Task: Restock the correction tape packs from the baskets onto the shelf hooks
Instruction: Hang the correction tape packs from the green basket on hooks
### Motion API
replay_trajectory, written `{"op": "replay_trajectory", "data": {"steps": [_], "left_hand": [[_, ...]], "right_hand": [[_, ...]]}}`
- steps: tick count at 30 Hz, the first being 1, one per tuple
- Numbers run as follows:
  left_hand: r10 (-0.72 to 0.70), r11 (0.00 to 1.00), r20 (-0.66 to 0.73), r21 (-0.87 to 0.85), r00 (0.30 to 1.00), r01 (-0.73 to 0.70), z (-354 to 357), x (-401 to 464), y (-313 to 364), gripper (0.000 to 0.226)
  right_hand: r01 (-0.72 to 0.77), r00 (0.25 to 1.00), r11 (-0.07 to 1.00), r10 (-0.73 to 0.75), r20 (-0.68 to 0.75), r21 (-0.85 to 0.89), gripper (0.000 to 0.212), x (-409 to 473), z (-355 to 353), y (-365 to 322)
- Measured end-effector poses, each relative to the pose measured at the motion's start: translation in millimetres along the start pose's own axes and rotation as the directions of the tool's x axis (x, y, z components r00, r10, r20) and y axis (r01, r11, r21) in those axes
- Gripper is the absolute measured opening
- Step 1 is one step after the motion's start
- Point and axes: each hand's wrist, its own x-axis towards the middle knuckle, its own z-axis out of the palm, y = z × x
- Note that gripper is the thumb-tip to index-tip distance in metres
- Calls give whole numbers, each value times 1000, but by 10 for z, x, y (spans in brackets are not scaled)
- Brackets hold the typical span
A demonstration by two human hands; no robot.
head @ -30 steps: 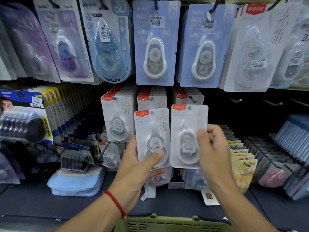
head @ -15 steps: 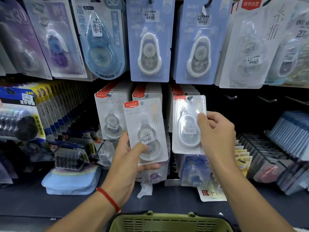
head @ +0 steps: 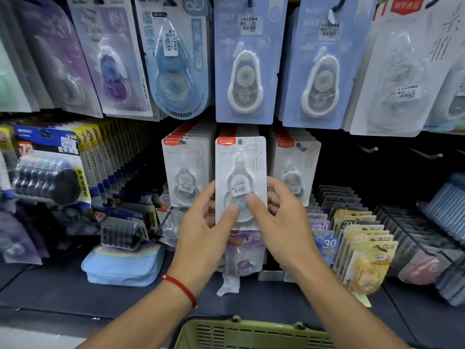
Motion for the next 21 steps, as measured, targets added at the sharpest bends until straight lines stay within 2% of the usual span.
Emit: {"op": "replay_trajectory", "data": {"steps": [6, 12, 15, 17, 18, 20, 21], "left_hand": [[16, 996, -30, -85, 999, -18, -39, -25, 80, 53], [2, 999, -91, -46, 996, -6, -61, -11, 91, 56], [-21, 1000, -91, 18, 996, 23, -100, 32, 48, 57], [11, 981, -57, 194, 998, 0, -142, 61, -7, 58], [62, 928, -49, 370, 997, -40, -179, 81, -52, 61], [234, 698, -7, 697, 972, -163, -235, 110, -97, 69], [324, 576, 61, 779, 944, -248, -242, 128, -95, 71]], "right_hand": [[38, 999, 999, -36, -38, 39, 26, -29, 92, -120], [69, 997, 995, -66, -40, 78, 29, -69, 115, -160], [49, 998, 998, -47, -41, 34, 26, -43, 124, -127], [25, 999, 995, -27, -23, -98, 24, 2, 111, -53], [21, 1000, 977, -23, -4, -211, 25, 22, 91, 1], [12, 1000, 896, 2, 31, -443, 38, 34, 44, 122], [-5, 999, 849, 23, 27, -528, 48, 28, 16, 174]]}}
